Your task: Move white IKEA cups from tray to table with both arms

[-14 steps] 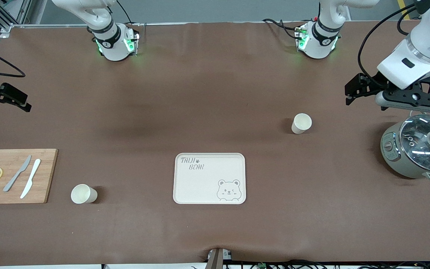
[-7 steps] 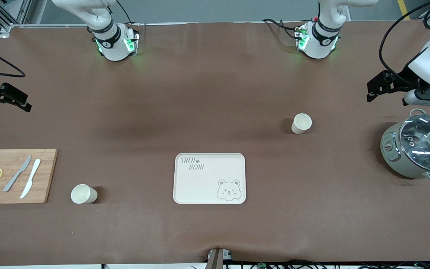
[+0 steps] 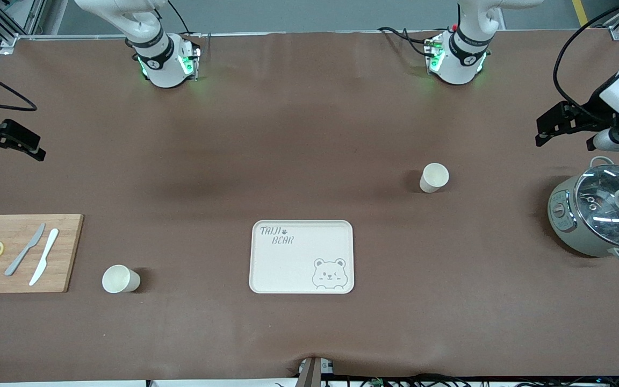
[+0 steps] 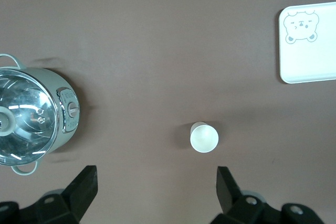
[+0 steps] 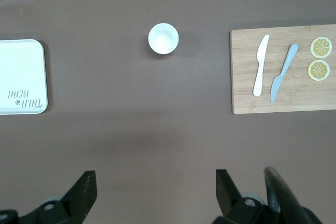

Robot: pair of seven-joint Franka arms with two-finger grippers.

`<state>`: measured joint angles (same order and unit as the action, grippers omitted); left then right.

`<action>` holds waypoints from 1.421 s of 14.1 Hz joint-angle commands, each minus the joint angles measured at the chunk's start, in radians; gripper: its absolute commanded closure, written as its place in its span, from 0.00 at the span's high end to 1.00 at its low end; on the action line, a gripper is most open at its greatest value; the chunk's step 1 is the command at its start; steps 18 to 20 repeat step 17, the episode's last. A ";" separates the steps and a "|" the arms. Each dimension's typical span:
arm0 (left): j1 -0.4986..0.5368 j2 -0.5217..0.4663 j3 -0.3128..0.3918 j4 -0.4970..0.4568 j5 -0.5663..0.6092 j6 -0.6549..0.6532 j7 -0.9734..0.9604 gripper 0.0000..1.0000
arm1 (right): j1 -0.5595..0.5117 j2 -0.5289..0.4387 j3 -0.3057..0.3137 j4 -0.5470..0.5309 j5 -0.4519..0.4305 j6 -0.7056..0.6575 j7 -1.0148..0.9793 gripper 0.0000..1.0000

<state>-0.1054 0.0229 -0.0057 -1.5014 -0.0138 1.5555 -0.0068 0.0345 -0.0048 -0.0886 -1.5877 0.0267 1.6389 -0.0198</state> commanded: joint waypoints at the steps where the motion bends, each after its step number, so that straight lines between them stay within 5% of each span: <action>1: 0.023 -0.003 -0.019 0.010 -0.017 -0.017 0.019 1.00 | 0.007 -0.017 0.000 -0.006 -0.016 -0.005 0.015 1.00; 20: 0.016 -0.004 -0.033 0.010 -0.023 -0.018 0.004 1.00 | 0.016 -0.018 0.000 -0.008 -0.016 -0.005 0.017 1.00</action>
